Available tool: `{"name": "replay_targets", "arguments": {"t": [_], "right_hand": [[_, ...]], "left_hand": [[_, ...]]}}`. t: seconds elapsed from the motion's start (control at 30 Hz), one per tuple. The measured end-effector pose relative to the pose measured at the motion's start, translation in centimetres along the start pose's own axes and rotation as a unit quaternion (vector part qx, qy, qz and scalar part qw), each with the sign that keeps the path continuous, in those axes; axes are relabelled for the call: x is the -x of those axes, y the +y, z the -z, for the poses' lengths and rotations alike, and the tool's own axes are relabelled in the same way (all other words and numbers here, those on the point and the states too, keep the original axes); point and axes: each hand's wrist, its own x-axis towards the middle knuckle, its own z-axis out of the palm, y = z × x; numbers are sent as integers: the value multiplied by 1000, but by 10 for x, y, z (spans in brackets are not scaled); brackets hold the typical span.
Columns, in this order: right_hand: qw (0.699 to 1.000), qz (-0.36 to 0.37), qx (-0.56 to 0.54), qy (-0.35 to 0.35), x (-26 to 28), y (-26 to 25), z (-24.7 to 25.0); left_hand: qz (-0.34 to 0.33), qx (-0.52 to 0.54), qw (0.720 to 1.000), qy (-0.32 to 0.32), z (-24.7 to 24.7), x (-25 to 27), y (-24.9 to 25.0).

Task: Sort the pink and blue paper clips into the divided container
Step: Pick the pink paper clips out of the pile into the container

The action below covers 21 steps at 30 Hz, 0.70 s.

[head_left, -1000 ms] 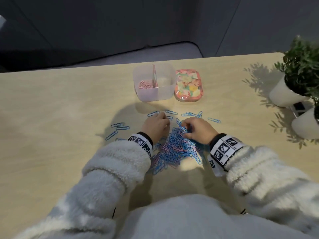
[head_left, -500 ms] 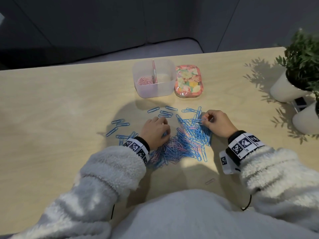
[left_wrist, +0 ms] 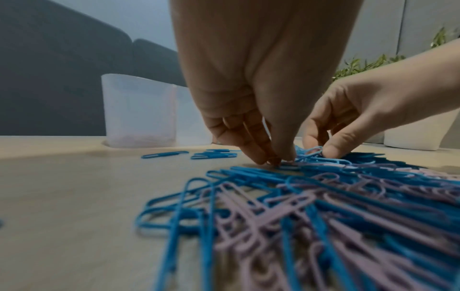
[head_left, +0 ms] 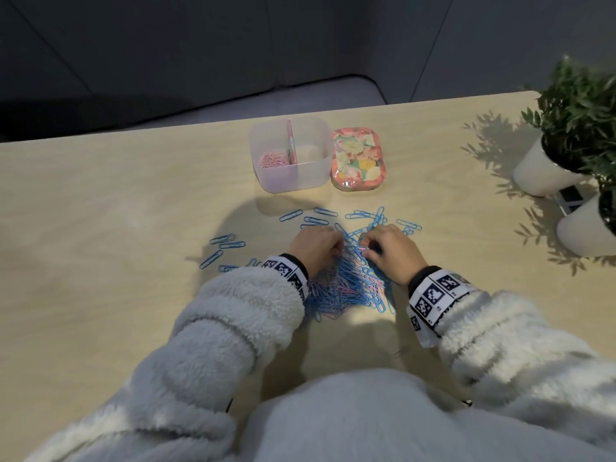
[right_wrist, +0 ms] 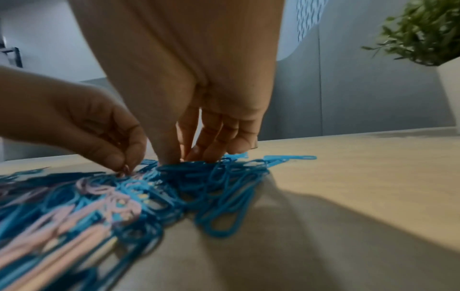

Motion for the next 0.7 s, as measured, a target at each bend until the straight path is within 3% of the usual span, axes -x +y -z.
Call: {"name": "replay_targets", "arguments": {"t": [0.1, 0.2, 0.3, 0.4, 0.5, 0.6, 0.63, 0.7], "right_hand": [[993, -24, -108, 33, -2, 4, 4], [966, -89, -235, 65, -4, 17, 13], [945, -108, -301, 59, -6, 35, 17], [943, -115, -312, 28, -3, 42, 21], [941, -134, -312, 19, 0, 44, 23], [937, -164, -301, 62, -2, 44, 24], [928, -177, -323, 62, -2, 40, 24], [881, -212, -421, 38, -2, 29, 26]], "left_hand": [[20, 38, 999, 5, -2, 5, -11], [57, 132, 989, 30, 1, 10, -18], [114, 259, 957, 57, 7, 9, -17], [142, 365, 920, 35, 10, 3, -15], [99, 301, 948, 10, 10, -2, -10], [56, 192, 980, -12, 10, -5, -6], [36, 157, 987, -19, 10, -6, -6], [2, 106, 994, -36, 11, -6, -5]]}}
